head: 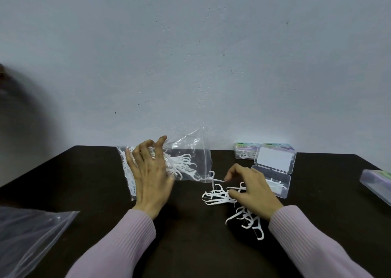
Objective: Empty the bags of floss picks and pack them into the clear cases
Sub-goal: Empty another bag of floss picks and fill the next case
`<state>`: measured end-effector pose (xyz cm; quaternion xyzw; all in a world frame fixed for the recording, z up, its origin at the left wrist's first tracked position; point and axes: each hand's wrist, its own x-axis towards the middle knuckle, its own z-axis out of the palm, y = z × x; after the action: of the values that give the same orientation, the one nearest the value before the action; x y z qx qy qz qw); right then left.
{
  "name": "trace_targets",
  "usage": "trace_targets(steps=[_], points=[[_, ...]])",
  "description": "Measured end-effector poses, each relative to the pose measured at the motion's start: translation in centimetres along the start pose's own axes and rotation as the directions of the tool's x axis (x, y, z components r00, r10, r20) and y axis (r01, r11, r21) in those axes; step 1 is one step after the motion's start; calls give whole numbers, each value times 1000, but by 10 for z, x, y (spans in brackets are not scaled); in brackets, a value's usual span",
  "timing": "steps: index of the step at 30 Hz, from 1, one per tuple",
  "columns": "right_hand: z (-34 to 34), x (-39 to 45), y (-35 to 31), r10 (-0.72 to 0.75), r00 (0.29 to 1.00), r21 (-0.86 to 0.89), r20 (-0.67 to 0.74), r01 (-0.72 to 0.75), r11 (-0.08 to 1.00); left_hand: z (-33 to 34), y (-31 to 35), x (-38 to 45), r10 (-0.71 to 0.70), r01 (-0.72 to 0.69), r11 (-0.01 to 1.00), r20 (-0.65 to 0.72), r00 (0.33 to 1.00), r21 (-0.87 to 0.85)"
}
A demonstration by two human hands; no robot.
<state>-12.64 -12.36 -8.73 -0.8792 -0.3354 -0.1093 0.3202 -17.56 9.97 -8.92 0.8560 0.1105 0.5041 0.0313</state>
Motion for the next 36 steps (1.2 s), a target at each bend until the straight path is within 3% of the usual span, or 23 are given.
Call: trace_targets(steps=[6,14,19,22,24,28,32,36], points=[[4,-2,-7,-32,998,7,46,32,999,-1,11,-4,35,-35,999,-6,999,-39],[2,0,0,-30,997,2,-75,30,1000,-2,6,-3,-38,39,998,8,999,-50],[1,1,-12,-131,963,161,-236,172,972,-1,11,-6,1,0,998,19,1000,-61],[0,0,-25,-129,968,331,-214,196,923,1,18,-10,72,-69,995,44,996,-70],[3,0,-29,-133,974,357,-183,192,914,2,20,-12,137,-131,988,76,988,-81],[0,4,-26,-106,977,257,-185,152,955,5,17,-13,236,-230,971,106,966,-66],[2,2,-24,-95,984,303,-154,138,943,6,16,-15,265,-254,962,136,955,-98],[3,0,-25,-110,991,151,-82,121,981,2,23,-15,265,-258,961,68,962,-98]])
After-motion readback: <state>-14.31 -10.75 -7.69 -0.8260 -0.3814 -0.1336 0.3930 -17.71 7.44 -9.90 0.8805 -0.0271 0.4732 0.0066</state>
